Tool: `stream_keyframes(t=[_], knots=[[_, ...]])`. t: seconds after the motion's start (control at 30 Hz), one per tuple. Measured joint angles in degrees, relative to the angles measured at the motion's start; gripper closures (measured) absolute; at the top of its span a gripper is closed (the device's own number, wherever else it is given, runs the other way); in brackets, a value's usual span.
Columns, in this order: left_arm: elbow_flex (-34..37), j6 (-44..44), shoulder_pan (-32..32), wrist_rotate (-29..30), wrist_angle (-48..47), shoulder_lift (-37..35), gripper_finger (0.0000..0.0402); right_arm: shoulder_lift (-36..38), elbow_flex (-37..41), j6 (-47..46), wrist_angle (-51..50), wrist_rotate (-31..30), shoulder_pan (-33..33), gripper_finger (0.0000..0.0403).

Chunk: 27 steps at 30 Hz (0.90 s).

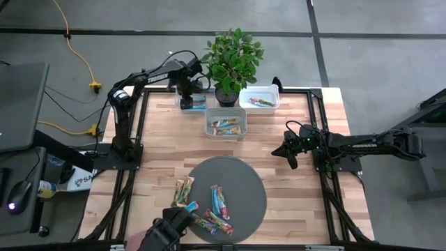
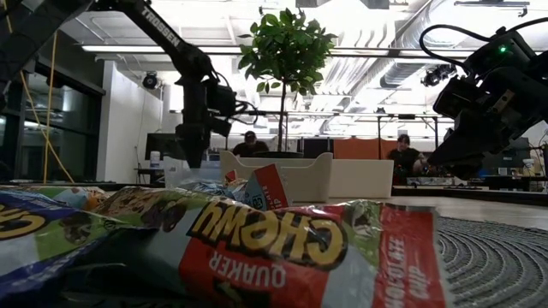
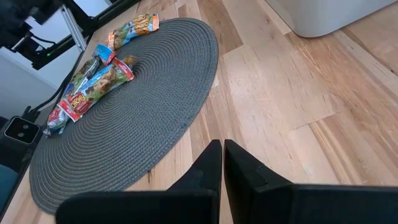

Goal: Pick and place Granola Bars by type
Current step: Put the blue granola bar into the transparent bin

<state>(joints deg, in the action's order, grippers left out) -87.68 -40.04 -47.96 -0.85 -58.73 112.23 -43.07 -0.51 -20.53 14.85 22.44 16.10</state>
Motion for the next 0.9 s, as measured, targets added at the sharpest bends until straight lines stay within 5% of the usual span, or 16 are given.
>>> stream_keyframes(t=[0.57,0.9], knots=[[0.0,-0.9,0.0,-0.4,1.3,-21.2,0.0224,0.0,0.0,0.0,0.0,0.0,0.0,0.0403],[0.0,7.7,0.0,-21.5,-4.5,-32.8,0.0224,0.0,0.0,0.0,0.0,0.0,0.0,0.0403]])
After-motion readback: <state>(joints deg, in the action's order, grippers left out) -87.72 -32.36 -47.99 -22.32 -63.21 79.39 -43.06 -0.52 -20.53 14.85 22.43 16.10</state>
